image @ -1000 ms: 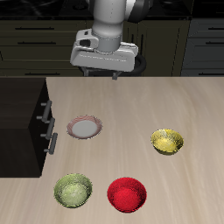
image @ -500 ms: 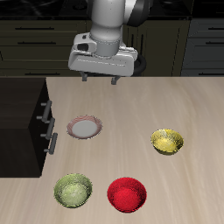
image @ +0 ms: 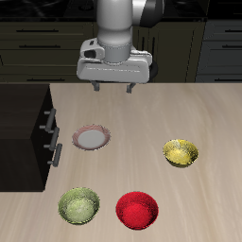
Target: Open the middle drawer of the wooden cabinet
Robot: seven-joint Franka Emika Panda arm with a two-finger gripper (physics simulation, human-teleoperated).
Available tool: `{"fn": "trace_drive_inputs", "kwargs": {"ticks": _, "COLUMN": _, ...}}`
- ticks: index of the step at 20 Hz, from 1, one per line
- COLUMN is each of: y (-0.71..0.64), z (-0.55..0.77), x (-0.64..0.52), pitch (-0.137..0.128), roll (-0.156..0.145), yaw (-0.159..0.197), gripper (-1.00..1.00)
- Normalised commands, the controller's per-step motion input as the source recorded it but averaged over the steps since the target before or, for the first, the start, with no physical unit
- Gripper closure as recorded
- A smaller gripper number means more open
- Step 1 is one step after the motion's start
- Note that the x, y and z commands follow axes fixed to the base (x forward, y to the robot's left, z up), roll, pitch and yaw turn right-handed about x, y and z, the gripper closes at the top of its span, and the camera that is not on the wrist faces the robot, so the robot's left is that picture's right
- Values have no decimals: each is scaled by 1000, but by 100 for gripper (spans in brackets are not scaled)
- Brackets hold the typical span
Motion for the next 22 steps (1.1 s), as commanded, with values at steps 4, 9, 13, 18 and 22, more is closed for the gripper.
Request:
{"fn": "trace_drive_inputs", "kwargs": {"ticks": 4, "y": 135, "z": 10, "x": 128, "pitch": -9, "roll": 103, "yaw": 0, "gripper": -100}}
{"fn": "trace_drive_inputs", "kwargs": {"ticks": 9, "y": 11, "z": -6, "x": 233, "pitch": 25, "roll": 16, "yaw": -22, "gripper": -100}}
{"fn": "trace_drive_inputs", "kwargs": {"ticks": 13, "y": -43, "z": 105, "x": 151, "pitch": -14, "roll": -11, "yaw": 3, "gripper": -100}}
{"fn": "trace_drive_inputs", "kwargs": {"ticks": 18, "y": -47, "z": 83, "x": 113, "pitch": -8, "roll": -9, "yaw": 0, "gripper": -100}}
{"fn": "trace_drive_inputs", "kwargs": {"ticks": 22, "y": -36, "z": 51, "x": 107, "pitch": -11, "roll": -9, "yaw": 10, "gripper": -100}}
